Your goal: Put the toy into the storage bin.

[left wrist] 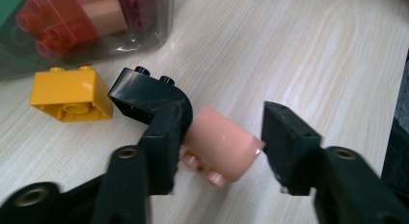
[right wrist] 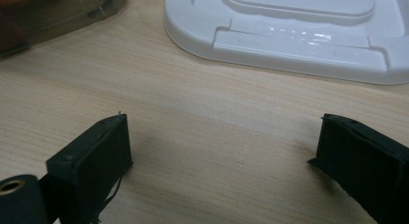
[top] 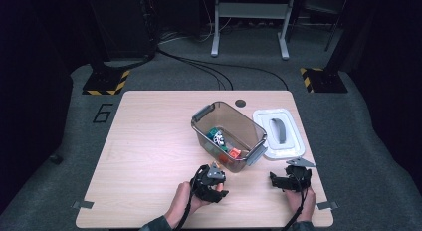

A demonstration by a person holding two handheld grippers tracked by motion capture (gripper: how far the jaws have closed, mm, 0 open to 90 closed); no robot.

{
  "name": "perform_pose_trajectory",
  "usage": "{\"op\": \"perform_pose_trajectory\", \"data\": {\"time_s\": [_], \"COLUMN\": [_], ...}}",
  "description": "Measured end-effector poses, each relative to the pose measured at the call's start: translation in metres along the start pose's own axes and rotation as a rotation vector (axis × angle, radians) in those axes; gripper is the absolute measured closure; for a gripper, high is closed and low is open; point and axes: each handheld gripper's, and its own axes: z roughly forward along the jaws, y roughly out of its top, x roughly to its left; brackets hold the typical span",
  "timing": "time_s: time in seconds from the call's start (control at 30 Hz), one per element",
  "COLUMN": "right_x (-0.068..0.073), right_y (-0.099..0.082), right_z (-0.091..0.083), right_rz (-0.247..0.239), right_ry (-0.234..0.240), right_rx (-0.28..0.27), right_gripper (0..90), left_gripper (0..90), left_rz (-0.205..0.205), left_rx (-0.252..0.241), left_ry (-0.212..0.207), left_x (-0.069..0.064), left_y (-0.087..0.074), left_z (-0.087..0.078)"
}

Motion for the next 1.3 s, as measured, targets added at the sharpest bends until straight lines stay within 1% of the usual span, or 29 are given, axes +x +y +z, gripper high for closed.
{"op": "perform_pose_trajectory", "data": {"time_s": [0.2,0.3,0.33,0.37,0.4,0.43,0.53,0.57,0.6,0.63,0.67,0.7,0.73,0.77,0.83,0.9,0.93,1.07,1.1,1.13,1.17,1.2,1.23,1.27,1.3], "right_x": [0.0,0.0,0.0,0.0,0.0,0.0,0.0,0.0,0.0,0.0,0.0,0.0,0.0,0.0,0.0,0.001,0.0,0.001,0.001,0.001,0.001,0.001,0.001,0.001,0.0], "right_y": [0.0,0.0,0.0,0.0,0.0,0.0,0.0,0.0,0.0,0.0,0.0,0.0,0.0,0.0,0.0,0.0,0.0,0.0,0.0,0.0,0.0,0.0,0.0,0.0,0.0], "right_z": [0.0,0.0,0.0,0.0,0.0,0.0,0.0,0.0,0.0,0.0,0.0,0.0,0.0,0.0,0.0,0.0,0.0,0.0,0.0,0.0,0.0,0.0,0.0,0.0,0.0], "right_rz": [-0.001,-0.002,-0.001,-0.001,-0.001,-0.002,-0.003,-0.004,-0.004,-0.004,-0.004,-0.004,-0.004,-0.004,-0.004,0.0,-0.003,0.001,0.0,0.0,0.0,0.0,0.0,0.0,0.001], "right_ry": [-0.001,-0.002,-0.001,-0.002,-0.002,-0.003,-0.003,-0.003,-0.004,-0.004,-0.003,-0.004,-0.004,-0.004,-0.003,-0.004,-0.003,-0.004,-0.003,-0.004,-0.004,-0.004,-0.004,-0.004,-0.004], "right_rx": [0.0,0.0,0.0,0.0,0.0,0.001,0.001,0.003,0.001,0.001,0.003,0.002,0.003,0.003,0.003,0.001,0.002,0.001,0.001,0.001,0.001,0.001,0.0,0.0,-0.001], "right_gripper": [4.4,4.4,4.4,4.4,4.4,4.3,4.3,4.4,4.4,4.4,4.4,4.3,4.3,4.3,4.4,4.4,4.4,4.4,4.4,4.4,4.4,4.4,4.4,4.4,4.4], "left_gripper": [54.0,54.0,54.1,53.6,52.2,49.3,48.0,51.8,51.9,52.7,52.7,55.1,55.2,55.3,55.4,55.5,55.5,55.5,55.5,55.6,55.5,55.6,55.6,55.6,55.6], "left_rz": [0.02,0.017,0.015,0.013,0.013,0.008,0.016,0.018,0.02,0.02,0.026,0.017,0.024,0.018,0.022,0.023,0.016,0.013,0.016,0.014,0.006,0.006,0.003,0.0,-0.012], "left_rx": [0.007,0.008,0.011,0.018,0.018,0.02,0.026,0.021,0.003,0.003,-0.004,-0.01,-0.008,-0.012,-0.005,-0.005,-0.02,-0.031,-0.025,-0.027,-0.04,-0.033,-0.038,-0.04,-0.052], "left_ry": [-0.007,-0.008,-0.001,-0.011,-0.011,-0.002,-0.016,-0.028,-0.026,-0.026,-0.017,-0.01,-0.013,-0.01,-0.018,-0.013,-0.009,-0.002,-0.002,0.003,0.003,0.005,0.015,0.013,0.023], "left_x": [0.002,0.004,0.005,0.008,0.008,0.008,0.009,0.01,0.01,0.01,0.01,0.011,0.012,0.012,0.014,0.014,0.015,0.017,0.018,0.019,0.02,0.022,0.024,0.026,0.03], "left_y": [-0.005,-0.007,-0.007,-0.009,-0.009,-0.009,-0.012,-0.015,-0.016,-0.016,-0.016,-0.015,-0.016,-0.016,-0.017,-0.017,-0.018,-0.017,-0.016,-0.016,-0.016,-0.016,-0.016,-0.016,-0.015], "left_z": [-0.005,-0.007,-0.008,-0.009,-0.009,-0.009,-0.005,-0.003,-0.003,-0.003,-0.004,-0.006,-0.007,-0.007,-0.008,-0.009,-0.01,-0.015,-0.017,-0.019,-0.02,-0.022,-0.024,-0.026,-0.031]}}
